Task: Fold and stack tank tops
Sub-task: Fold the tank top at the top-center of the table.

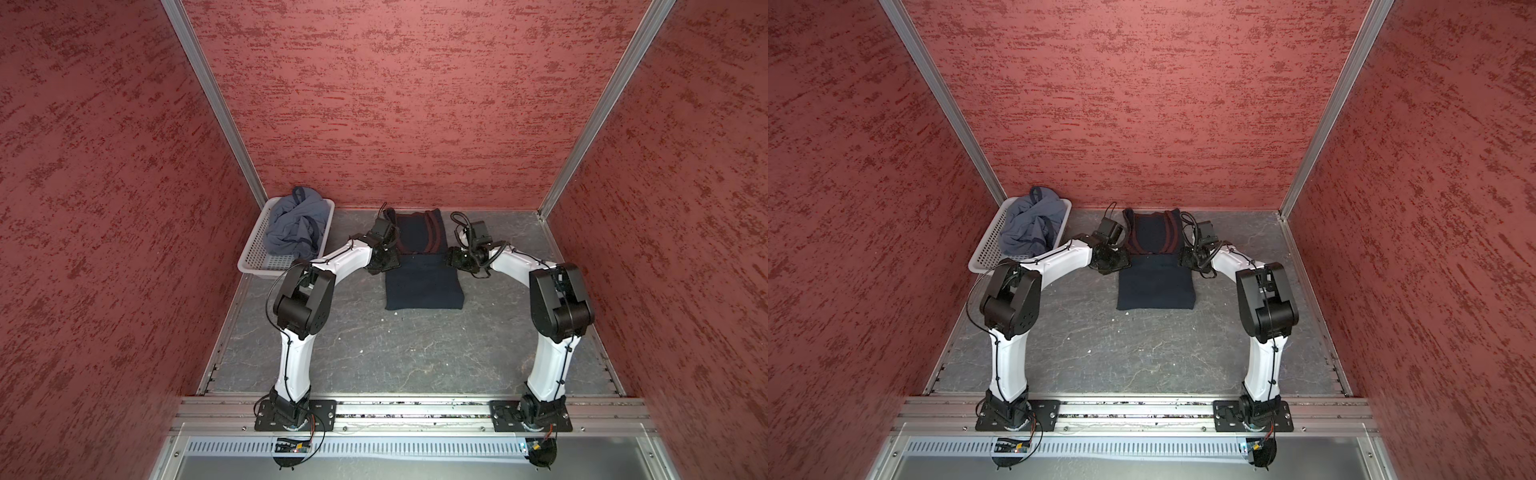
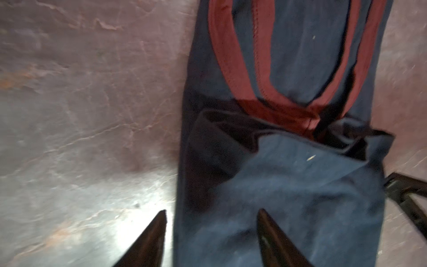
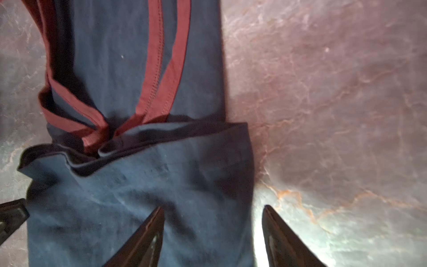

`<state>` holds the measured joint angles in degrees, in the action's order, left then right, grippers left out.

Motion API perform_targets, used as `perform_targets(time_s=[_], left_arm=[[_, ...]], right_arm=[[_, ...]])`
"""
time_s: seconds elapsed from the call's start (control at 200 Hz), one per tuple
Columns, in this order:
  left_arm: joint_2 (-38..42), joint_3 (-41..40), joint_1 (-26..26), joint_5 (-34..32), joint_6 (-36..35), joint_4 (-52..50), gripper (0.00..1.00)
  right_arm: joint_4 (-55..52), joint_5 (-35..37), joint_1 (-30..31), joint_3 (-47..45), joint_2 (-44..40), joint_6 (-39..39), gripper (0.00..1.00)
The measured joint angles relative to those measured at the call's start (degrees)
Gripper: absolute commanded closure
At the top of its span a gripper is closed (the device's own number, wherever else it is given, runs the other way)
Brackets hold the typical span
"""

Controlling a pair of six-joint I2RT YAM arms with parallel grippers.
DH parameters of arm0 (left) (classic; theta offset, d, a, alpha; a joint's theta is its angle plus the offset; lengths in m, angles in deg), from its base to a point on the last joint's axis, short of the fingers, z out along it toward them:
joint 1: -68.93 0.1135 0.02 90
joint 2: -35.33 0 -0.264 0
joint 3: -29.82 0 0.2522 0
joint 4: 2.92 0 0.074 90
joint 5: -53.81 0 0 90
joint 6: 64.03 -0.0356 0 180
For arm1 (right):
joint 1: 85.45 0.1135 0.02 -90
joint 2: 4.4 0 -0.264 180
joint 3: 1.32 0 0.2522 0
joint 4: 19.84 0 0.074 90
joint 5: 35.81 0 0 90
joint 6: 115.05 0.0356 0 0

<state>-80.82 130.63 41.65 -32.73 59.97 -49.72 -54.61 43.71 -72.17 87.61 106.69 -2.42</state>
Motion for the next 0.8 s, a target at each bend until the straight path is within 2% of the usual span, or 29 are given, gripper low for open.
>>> perform_targets(time_s=[0.075, 0.215, 0.356, 0.441, 0.581, 0.801], left_arm=[[5.18, -5.16, -0.70, -0.39, 0.11, -0.22, 0.22], [19.28, -17.07, -4.42, -0.33, 0.85, 0.98, 0.21], [28.63, -28.35, -8.79, 2.34, 2.82, 5.35, 0.22], [29.46, -34.10, -9.70, 4.07, 4.24, 8.66, 0.25], [28.79, -41.38, -9.44, 7.04, 7.26, 14.58, 0.31], [25.24, -43.45, -8.04, 10.27, 10.21, 24.83, 0.42]], right_arm=[[-0.17, 0.42, 0.00, -4.17, -4.02, 0.09, 0.26], [-0.46, -0.52, 0.00, -16.46, -17.97, 1.22, 0.26], [2.89, -4.39, -0.02, -28.65, -29.20, 3.69, 0.31], [5.84, -7.78, 0.00, -35.69, -32.41, 5.66, 0.36], [10.86, -11.98, -0.02, -42.77, -32.74, 8.55, 0.39], [21.42, -15.04, -0.02, -45.62, -28.79, 12.37, 0.51]])
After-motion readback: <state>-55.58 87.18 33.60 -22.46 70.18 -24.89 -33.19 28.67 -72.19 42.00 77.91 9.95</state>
